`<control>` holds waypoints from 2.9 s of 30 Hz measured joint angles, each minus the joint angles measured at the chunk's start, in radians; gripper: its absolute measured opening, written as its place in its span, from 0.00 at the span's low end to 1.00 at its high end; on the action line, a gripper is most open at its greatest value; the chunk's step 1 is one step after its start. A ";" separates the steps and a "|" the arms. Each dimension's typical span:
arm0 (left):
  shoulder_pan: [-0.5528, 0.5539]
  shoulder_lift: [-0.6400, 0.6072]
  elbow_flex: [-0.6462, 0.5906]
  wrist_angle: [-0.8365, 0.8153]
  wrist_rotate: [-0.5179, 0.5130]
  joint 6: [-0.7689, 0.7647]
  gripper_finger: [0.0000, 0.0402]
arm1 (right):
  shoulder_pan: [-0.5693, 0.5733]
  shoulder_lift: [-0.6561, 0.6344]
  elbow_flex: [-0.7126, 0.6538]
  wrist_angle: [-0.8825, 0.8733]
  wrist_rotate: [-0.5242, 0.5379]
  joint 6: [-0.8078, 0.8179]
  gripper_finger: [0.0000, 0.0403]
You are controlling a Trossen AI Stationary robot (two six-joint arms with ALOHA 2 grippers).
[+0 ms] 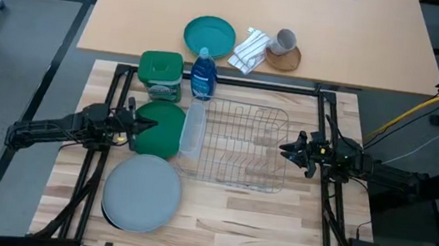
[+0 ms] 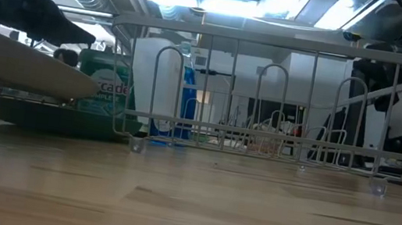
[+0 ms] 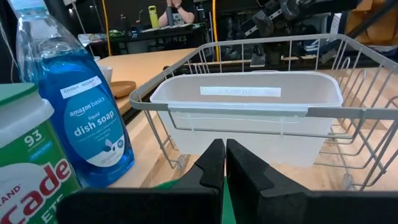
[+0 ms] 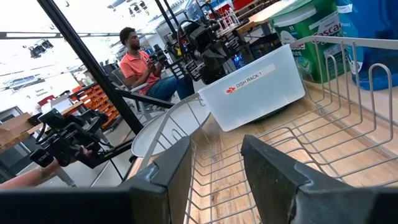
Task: Sort dishes
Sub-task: Put the gray plate into the dish rack
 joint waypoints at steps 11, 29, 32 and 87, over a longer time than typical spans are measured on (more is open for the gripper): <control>0.000 0.000 -0.005 0.089 -0.001 -0.153 0.02 | 0.000 0.000 0.000 0.001 0.001 0.000 0.37; 0.000 0.000 -0.002 0.285 0.016 -0.149 0.02 | 0.000 0.000 0.000 0.001 0.045 -0.092 0.37; 0.000 0.000 -0.001 0.288 0.016 -0.118 0.02 | 0.000 0.000 0.000 0.000 0.112 -0.146 0.37; -0.243 0.691 0.566 -0.240 0.056 -0.371 0.42 | 0.000 0.001 0.000 0.085 0.339 -0.262 0.37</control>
